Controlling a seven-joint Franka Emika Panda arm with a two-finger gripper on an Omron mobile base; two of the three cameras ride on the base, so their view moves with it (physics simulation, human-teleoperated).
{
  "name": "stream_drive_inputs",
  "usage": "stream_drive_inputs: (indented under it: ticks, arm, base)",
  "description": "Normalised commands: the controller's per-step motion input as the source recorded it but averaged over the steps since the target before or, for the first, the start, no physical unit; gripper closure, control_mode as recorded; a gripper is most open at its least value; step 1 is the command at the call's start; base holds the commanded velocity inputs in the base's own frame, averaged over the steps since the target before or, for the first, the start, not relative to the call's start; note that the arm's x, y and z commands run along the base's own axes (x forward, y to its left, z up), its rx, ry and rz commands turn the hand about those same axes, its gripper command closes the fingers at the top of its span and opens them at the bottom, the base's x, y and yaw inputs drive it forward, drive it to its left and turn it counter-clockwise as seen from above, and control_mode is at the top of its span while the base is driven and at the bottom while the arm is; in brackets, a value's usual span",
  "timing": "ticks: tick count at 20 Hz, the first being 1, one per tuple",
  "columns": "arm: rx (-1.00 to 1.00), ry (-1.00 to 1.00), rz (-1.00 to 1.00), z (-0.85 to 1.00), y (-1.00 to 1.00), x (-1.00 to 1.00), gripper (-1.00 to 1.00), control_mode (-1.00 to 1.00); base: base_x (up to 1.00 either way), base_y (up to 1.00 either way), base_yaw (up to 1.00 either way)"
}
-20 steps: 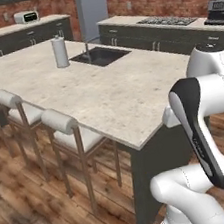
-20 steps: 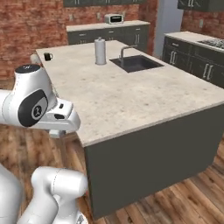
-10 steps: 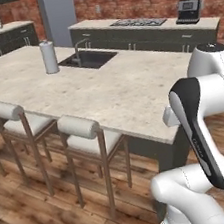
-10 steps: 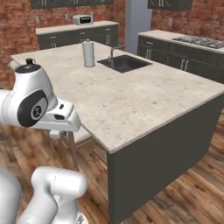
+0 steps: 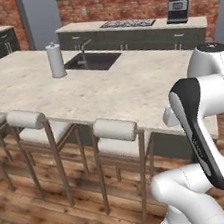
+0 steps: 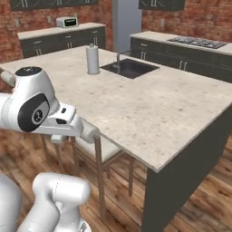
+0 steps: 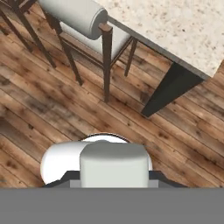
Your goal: Pick up the marshmallow and place it in the cup of hot chocolate on the dining counter.
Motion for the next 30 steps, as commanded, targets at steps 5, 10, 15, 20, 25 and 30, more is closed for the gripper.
stream_drive_inputs:
  ticks: [5, 10, 15, 20, 25, 30]
  arm:
    - [0.00, 0.00, 0.00, 0.00, 0.00, 0.00, 1.00, 1.00]
    - [0.00, 0.00, 0.00, 0.00, 0.00, 0.00, 1.00, 1.00]
    - [0.00, 0.00, 0.00, 0.00, 0.00, 0.00, 1.00, 1.00]
    - [0.00, 0.00, 0.00, 0.00, 0.00, 0.00, 1.00, 1.00]
    - [0.00, 0.00, 0.00, 0.00, 0.00, 0.00, 1.00, 1.00]
    - [0.00, 0.00, 0.00, 0.00, 0.00, 0.00, 1.00, 1.00]
  base:
    - [0.18, 1.00, -0.27]
    - [0.05, 1.00, -0.24]
    - [0.16, 1.00, -0.18]
    - [0.23, 1.00, -0.27]
    - [0.02, 1.00, -0.30]
    - [0.00, 1.00, -0.33]
